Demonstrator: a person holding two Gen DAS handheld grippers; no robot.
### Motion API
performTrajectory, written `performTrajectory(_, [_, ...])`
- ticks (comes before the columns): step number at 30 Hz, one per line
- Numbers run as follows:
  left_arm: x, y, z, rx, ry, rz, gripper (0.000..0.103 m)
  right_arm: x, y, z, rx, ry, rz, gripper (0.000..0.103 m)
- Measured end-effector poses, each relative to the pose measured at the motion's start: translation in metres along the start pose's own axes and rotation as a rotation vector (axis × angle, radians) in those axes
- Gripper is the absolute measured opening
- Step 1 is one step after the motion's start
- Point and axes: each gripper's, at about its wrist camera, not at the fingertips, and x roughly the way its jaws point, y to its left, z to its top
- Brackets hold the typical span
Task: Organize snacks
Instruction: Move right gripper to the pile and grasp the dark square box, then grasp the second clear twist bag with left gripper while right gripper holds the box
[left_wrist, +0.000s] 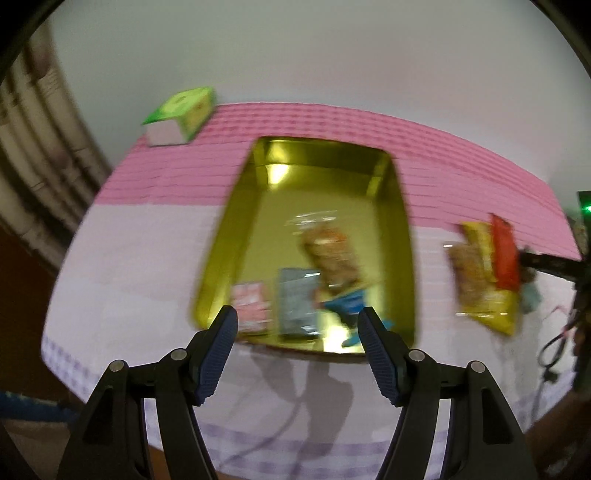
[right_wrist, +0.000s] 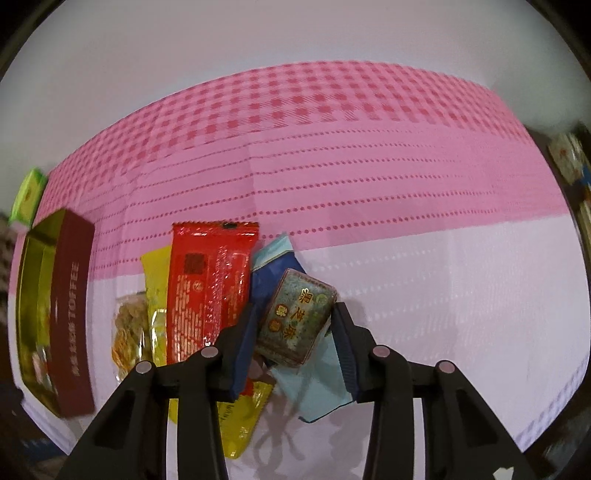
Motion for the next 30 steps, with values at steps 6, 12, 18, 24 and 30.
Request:
performTrajectory(6, [0.005, -0.057, 0.011, 0.059, 0.024, -0.1, 0.068, -0.004, 0.001, -0.013, -0.148, -0.083, 0.054, 0.036])
performTrajectory(12, [0.019, -0.103, 0.021, 0.065, 0.044, -0.214, 0.068, -0.003, -0.006, -0.019, -0.165, -0.121, 0.119, 0.036])
performTrajectory(18, [0.042, -0.139, 0.027, 0.097, 0.088, -0.271, 0.068, -0.003, -0.012, -0.026, -0.162, -0.141, 0.154, 0.035])
performTrajectory(24, [0.065, -0.158, 0.03, 0.125, 0.138, -0.251, 0.068, -0.006, -0.012, -0.031, -0.192, -0.193, 0.142, 0.033])
performTrajectory(30, [0.085, -0.172, 0.032, 0.145, 0.175, -0.202, 0.068, -0.007, -0.022, -0.033, -0.169, -0.197, 0.171, 0.033])
